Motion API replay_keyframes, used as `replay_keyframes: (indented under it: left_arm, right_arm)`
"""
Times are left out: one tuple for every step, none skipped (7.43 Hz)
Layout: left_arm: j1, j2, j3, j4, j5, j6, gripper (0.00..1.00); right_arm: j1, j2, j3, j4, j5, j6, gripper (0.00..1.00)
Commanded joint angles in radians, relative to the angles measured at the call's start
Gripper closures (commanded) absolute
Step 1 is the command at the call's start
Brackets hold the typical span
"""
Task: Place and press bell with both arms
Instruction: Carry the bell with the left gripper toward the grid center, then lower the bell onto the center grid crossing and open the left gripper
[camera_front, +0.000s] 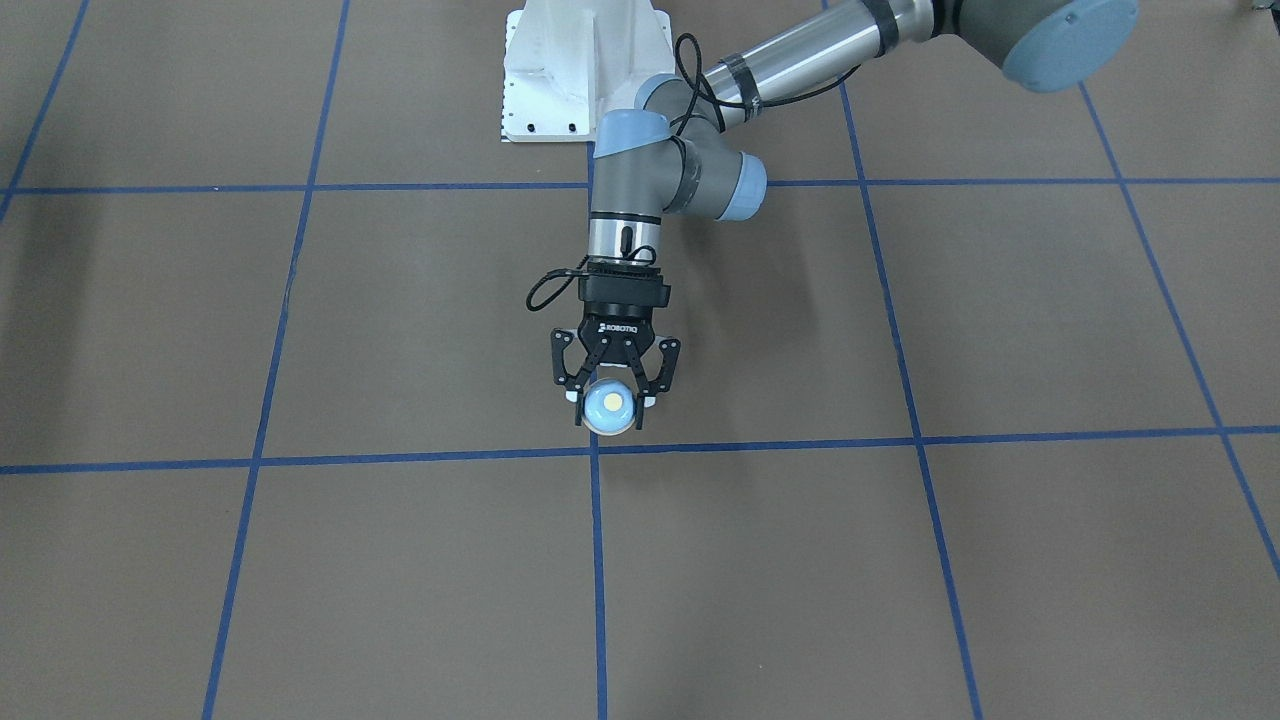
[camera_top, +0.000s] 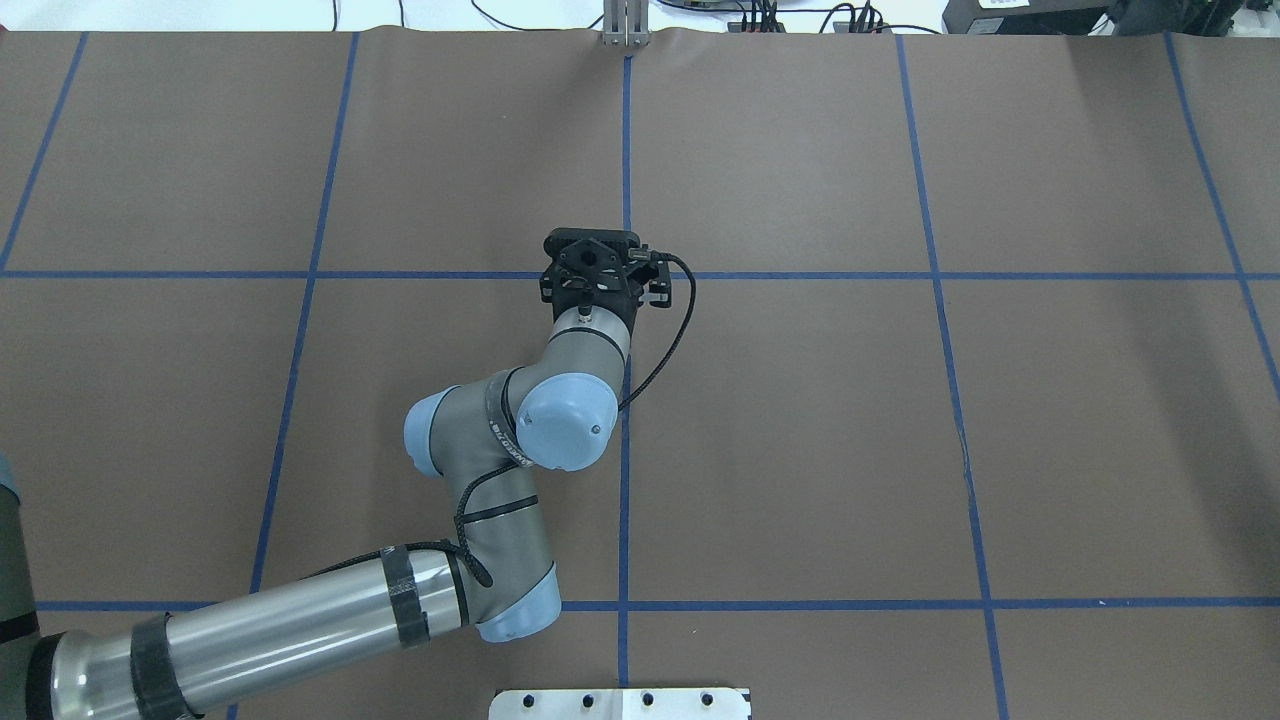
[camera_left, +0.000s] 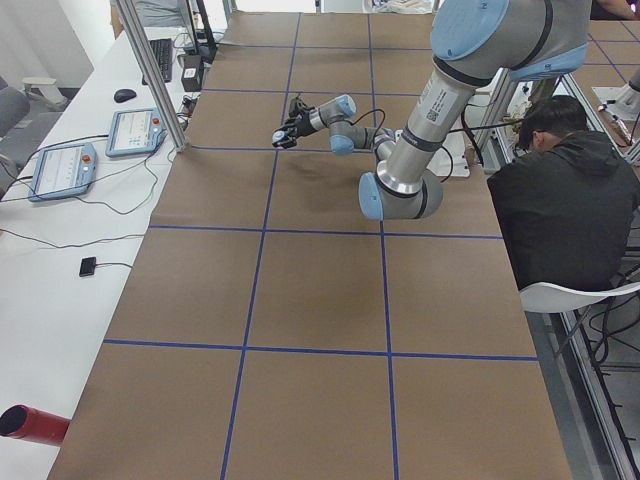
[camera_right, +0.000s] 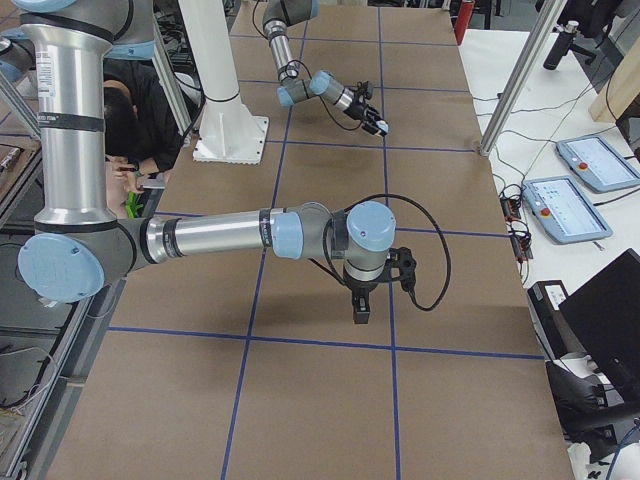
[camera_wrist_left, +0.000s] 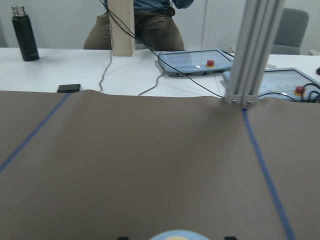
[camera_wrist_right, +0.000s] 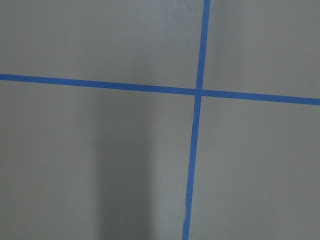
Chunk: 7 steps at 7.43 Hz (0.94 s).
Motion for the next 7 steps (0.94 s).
replay_keyframes:
  left_arm:
    - [0.001, -0.033, 0.116, -0.123, -0.067, 0.094, 1.00]
    - [0.001, -0.042, 0.141, -0.123, -0.069, 0.094, 1.00]
    - [0.001, -0.044, 0.155, -0.123, -0.069, 0.095, 1.00]
    - [0.001, -0.044, 0.155, -0.124, -0.069, 0.095, 1.00]
    - [0.001, -0.044, 0.159, -0.124, -0.071, 0.095, 1.00]
    - [-0.002, -0.044, 0.156, -0.123, -0.095, 0.098, 0.66]
    - [-0.005, -0.046, 0.153, -0.123, -0.107, 0.098, 0.22]
  right_arm:
    - [-0.003, 0.009, 0.004, 0.000, 0.002, 0.002, 0.00]
    - [-0.002, 0.011, 0.007, 0.000, 0.004, 0.002, 0.00]
    - [-0.002, 0.011, 0.007, 0.000, 0.004, 0.002, 0.00]
    - [-0.002, 0.011, 0.007, 0.000, 0.004, 0.002, 0.00]
    - [-0.002, 0.011, 0.007, 0.000, 0.004, 0.002, 0.00]
    - [-0.003, 0.011, 0.007, 0.000, 0.001, 0.002, 0.00]
    - [-0.002, 0.011, 0.005, 0.000, 0.001, 0.002, 0.00]
